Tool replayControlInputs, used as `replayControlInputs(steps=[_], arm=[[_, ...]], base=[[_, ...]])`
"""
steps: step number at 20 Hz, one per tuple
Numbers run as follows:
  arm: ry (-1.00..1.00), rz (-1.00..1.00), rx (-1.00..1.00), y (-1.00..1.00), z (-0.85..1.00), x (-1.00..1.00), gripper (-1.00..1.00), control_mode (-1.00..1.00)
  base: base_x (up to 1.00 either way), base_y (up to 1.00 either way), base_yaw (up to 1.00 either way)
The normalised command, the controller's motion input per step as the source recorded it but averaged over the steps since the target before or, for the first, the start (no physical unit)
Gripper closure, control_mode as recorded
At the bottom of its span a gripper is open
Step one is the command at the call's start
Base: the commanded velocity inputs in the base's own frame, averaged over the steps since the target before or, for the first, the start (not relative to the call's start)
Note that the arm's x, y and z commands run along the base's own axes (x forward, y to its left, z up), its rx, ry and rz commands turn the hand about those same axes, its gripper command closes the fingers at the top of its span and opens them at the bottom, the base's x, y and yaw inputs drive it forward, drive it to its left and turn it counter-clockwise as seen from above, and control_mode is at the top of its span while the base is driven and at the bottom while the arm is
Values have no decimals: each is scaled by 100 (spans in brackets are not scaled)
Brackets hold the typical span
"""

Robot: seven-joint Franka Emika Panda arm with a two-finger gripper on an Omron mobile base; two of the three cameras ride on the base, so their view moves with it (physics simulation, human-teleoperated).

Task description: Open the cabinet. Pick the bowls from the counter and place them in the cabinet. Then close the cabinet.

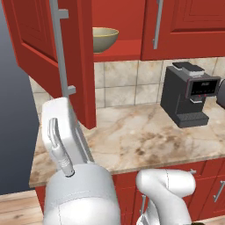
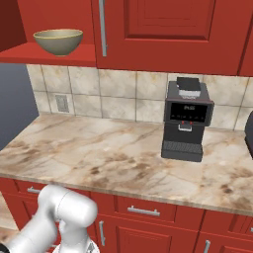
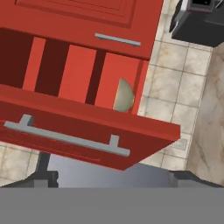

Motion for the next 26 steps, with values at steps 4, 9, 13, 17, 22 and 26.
replayControlInputs(steps=[4,9,13,17,22,26], arm=[[-2,0,0,65,3,12,-100,-100],[-4,0,6,9,0,37,-100,-100],[-5,0,12,0,0,41,-100,-100],[-8,0,17,0,0,49,-100,-100],[-8,0,18,4,-1,44,-100,-100],[-10,-2,8,0,-9,55,-100,-100]], base=[[0,0,0],[0,0,0],[0,0,0],[0,0,0],[0,0,0],[0,0,0]])
